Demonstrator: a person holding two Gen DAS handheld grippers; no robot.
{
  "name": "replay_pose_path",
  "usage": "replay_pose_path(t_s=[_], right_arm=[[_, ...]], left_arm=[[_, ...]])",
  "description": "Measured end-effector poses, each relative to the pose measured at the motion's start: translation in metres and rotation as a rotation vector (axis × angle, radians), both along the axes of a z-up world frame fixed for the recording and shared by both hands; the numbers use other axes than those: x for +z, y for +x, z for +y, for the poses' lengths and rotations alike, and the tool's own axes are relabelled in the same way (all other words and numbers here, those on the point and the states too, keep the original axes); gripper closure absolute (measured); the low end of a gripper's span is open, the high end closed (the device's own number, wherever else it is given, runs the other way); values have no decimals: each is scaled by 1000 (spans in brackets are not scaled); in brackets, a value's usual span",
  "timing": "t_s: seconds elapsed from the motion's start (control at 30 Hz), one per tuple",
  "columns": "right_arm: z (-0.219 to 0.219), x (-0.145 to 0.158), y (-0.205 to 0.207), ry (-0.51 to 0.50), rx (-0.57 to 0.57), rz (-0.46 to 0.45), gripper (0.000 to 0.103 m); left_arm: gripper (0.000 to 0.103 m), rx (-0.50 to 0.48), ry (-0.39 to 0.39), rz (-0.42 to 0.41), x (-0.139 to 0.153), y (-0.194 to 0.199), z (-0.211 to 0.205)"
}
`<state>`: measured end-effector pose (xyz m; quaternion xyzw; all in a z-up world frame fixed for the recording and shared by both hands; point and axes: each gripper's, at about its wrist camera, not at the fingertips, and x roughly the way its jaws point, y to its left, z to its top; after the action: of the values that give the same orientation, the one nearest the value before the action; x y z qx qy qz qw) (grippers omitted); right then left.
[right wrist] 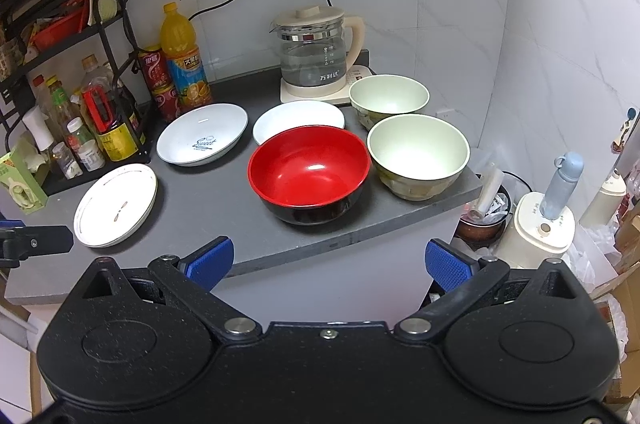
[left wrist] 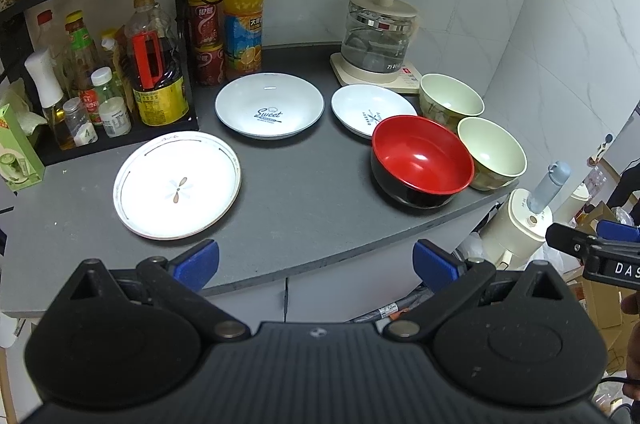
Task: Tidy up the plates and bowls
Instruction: 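Move both grippers toward the red bowl and the large pale green bowl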
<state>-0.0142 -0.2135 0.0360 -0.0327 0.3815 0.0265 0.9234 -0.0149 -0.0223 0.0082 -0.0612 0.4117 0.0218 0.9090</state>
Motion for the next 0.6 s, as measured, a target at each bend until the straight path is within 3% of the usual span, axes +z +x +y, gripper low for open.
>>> replay_pose_path(t_s=[0.6], right_arm=[[-16, -7, 41, 31, -53, 14, 0]], left_arm=[[1, -73, -16, 27, -7, 67, -14]])
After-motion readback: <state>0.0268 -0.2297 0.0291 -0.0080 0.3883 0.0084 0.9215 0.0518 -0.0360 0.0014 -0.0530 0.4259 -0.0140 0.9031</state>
